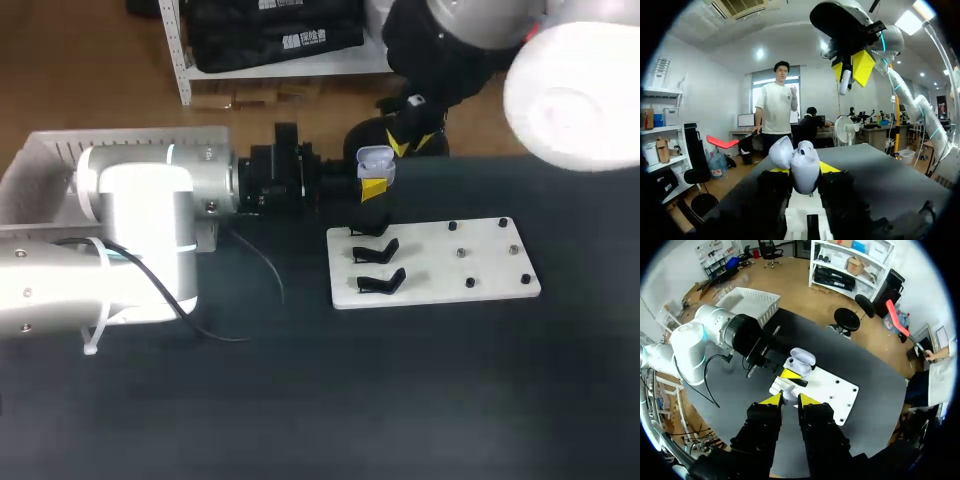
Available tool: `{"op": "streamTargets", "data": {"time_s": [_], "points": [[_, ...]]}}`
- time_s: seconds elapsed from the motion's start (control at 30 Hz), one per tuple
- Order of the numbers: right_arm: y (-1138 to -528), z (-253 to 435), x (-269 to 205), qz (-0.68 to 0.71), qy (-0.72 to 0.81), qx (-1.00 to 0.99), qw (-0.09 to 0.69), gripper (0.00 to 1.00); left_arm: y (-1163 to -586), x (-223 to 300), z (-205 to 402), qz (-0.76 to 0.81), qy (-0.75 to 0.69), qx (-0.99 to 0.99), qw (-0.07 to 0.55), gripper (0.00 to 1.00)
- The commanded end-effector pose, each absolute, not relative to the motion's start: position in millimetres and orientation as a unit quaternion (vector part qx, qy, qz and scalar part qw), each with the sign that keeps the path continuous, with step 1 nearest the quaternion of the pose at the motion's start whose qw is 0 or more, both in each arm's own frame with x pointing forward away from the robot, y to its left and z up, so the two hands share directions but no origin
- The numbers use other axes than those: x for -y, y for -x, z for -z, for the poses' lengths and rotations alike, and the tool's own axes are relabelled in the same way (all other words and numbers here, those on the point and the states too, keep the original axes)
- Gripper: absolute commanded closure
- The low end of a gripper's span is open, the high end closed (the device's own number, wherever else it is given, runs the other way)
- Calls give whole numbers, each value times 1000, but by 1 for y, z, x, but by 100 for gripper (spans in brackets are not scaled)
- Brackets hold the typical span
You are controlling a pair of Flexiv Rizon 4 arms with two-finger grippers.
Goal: Pick up each earbud case from the left stands, insert the matching earbuds, close the lid, and place the case in the box.
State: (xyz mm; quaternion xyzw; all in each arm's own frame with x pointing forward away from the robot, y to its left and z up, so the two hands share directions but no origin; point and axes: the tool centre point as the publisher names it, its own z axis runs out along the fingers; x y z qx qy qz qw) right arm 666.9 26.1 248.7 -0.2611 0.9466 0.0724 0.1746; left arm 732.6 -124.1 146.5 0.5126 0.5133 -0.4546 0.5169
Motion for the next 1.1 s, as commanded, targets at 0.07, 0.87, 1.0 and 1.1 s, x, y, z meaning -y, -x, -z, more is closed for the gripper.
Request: {"op": "streamTargets", "data": {"time_s": [0.07, 0.87, 1.0, 1.1], "points": [[-682, -238, -47, -63, 268, -950, 147, 100, -732, 124, -145, 454, -512, -512, 519, 100], [-709, -207, -63, -38, 261, -956, 127, 100, -732, 124, -145, 454, -512, -512, 519, 100], [-709, -205, -59, -35, 265, -955, 127, 100, -732, 124, -145, 454, -512, -512, 519, 100], [-708, -202, -58, -34, 267, -955, 126, 100, -732, 124, -145, 454, -512, -512, 519, 100]]}}
